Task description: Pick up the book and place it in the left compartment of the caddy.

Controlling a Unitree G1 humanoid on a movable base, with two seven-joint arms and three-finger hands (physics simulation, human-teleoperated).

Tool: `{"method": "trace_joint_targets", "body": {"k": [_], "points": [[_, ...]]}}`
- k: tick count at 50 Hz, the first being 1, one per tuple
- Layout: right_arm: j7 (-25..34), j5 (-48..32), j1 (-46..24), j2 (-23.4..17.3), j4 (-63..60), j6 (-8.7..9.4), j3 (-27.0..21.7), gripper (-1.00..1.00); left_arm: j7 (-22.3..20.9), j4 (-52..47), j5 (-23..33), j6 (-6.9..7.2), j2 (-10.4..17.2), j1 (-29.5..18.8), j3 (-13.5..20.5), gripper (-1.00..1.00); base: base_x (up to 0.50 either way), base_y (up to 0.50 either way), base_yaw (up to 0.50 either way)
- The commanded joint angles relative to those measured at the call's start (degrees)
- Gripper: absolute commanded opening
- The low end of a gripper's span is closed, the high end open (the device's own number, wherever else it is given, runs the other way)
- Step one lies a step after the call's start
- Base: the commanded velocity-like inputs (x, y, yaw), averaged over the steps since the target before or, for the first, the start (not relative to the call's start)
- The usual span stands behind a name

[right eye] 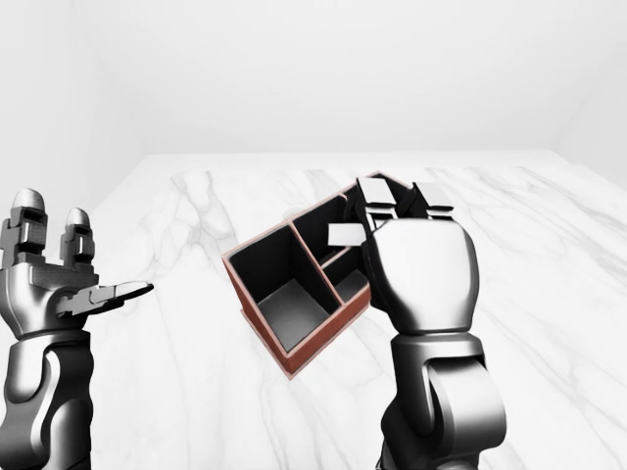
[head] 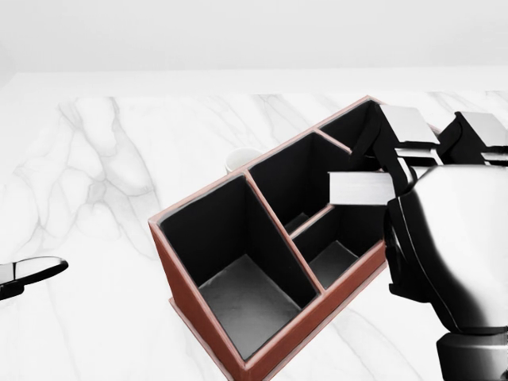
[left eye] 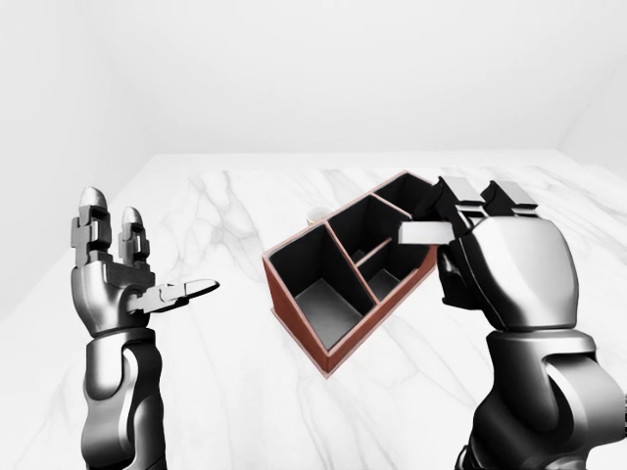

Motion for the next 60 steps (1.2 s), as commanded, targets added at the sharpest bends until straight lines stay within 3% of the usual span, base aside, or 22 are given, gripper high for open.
{"method": "trace_joint_targets", "body": {"k": [1, 45, 52, 60], "points": [[0.00, -0.77, 0.48, 2.33, -0.67, 0.00, 3.95, -1.00, 0.00, -0.17, -0.01, 0.00, -0.01, 0.07, -0.01, 1.00, 0.00, 0.00, 0.00], [0.00, 2.78, 0.16, 4.14, -2.54, 0.00, 7.06, -1.00, -0.07, -0.15, 0.24, 0.00, -0.16, 0.19, -0.11, 1.00, 0.00, 0.00, 0.00], [0.00, 4.68, 0.85, 2.68, -2.59, 0.00, 8.46, -1.00, -0.05, 0.18, 0.39, 0.00, -0.18, 0.11, -0.25, 1.00, 0.00, 0.00, 0.00], [0.00, 6.74, -0.83, -2.66, -2.67, 0.00, 11.78, -1.00, 0.03, 0.18, 0.41, 0.00, -0.17, 0.06, -0.33, 1.00, 0.00, 0.00, 0.00]]}}
